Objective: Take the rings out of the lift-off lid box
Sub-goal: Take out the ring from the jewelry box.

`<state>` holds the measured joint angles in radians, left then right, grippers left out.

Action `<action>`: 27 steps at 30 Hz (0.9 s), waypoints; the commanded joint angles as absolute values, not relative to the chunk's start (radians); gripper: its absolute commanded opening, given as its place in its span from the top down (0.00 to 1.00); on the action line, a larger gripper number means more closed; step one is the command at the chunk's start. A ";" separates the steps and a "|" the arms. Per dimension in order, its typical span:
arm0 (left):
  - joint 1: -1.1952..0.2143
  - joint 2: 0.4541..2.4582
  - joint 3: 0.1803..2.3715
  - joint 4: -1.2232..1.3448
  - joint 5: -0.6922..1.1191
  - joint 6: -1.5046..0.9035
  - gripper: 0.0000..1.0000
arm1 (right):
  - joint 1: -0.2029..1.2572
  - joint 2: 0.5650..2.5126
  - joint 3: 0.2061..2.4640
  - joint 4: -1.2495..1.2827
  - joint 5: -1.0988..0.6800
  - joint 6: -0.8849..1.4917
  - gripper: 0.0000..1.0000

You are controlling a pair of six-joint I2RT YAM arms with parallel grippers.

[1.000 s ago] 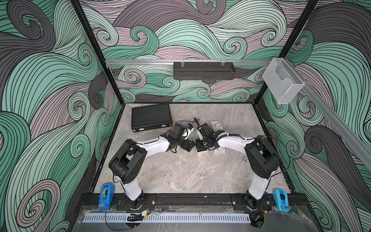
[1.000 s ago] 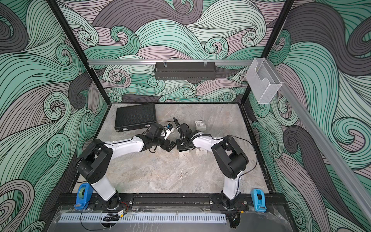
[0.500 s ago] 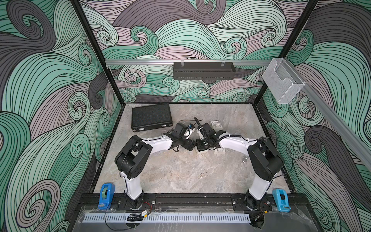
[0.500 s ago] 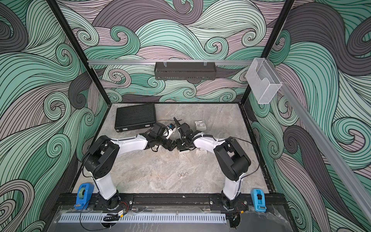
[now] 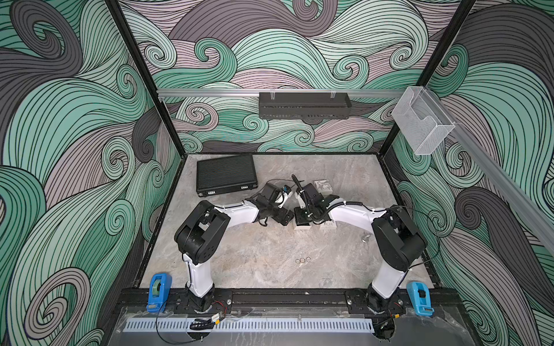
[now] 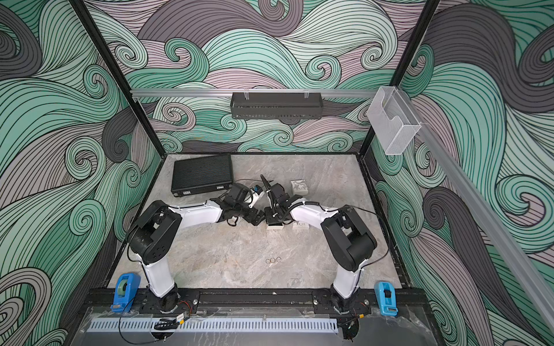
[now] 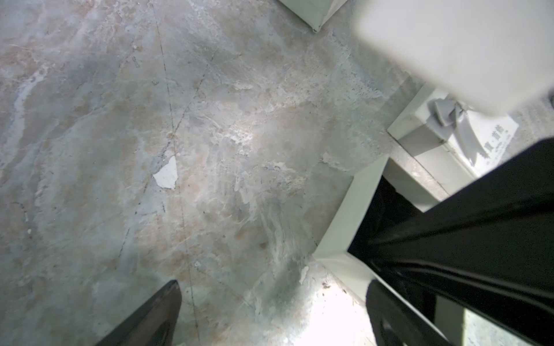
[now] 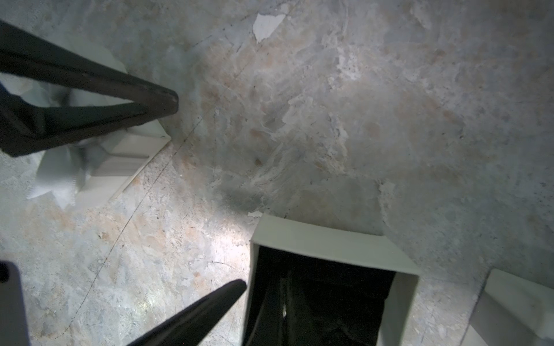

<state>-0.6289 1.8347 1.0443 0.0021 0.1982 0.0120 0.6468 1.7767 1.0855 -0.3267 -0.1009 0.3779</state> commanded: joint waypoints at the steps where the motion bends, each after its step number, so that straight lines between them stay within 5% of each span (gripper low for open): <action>1: -0.623 1.785 1.049 0.028 0.224 0.005 0.03 | 0.647 1.778 1.076 -0.312 -0.112 0.378 1.00; 27: -0.621 1.888 1.104 0.014 0.236 0.002 0.03 | 0.654 1.768 1.076 -0.295 -0.120 0.368 1.00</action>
<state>-0.6239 1.8698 1.0657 0.0158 0.2138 0.0074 0.6472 1.7771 1.0851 -0.3107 -0.1120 0.3744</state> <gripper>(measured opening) 0.970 0.054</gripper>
